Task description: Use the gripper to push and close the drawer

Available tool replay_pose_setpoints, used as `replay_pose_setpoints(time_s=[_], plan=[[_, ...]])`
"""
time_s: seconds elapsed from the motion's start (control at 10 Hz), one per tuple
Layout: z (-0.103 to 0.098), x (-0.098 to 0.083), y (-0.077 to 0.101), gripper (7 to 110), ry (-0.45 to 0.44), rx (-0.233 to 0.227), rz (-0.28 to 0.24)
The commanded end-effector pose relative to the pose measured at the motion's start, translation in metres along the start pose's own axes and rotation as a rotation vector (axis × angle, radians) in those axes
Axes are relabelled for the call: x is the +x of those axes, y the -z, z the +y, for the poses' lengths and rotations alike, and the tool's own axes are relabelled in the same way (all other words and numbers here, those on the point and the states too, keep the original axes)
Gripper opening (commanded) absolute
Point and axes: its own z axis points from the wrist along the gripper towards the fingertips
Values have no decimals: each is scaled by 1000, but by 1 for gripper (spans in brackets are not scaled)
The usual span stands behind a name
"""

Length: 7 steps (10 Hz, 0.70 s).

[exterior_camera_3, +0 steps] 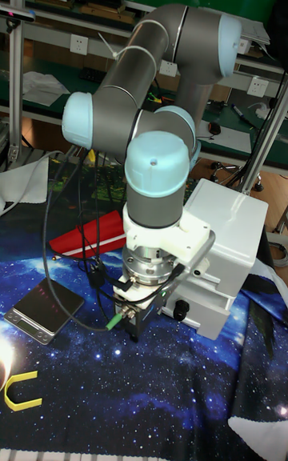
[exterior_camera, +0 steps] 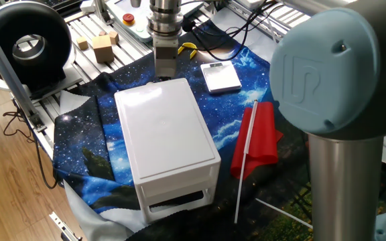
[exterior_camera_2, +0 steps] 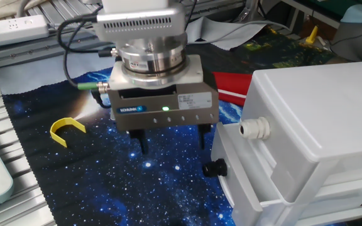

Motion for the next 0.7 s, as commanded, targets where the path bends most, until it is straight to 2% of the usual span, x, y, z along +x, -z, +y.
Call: replay_pose_setpoints(time_s=[0.0, 0.1, 0.5, 0.6], plan=[[14, -11, -9, 7, 32, -33, -24], [17, -12, -11, 7, 33, -41, -28], [14, 0, -22, 7, 42, -36, 3], [20, 3, -22, 7, 49, -58, -4]])
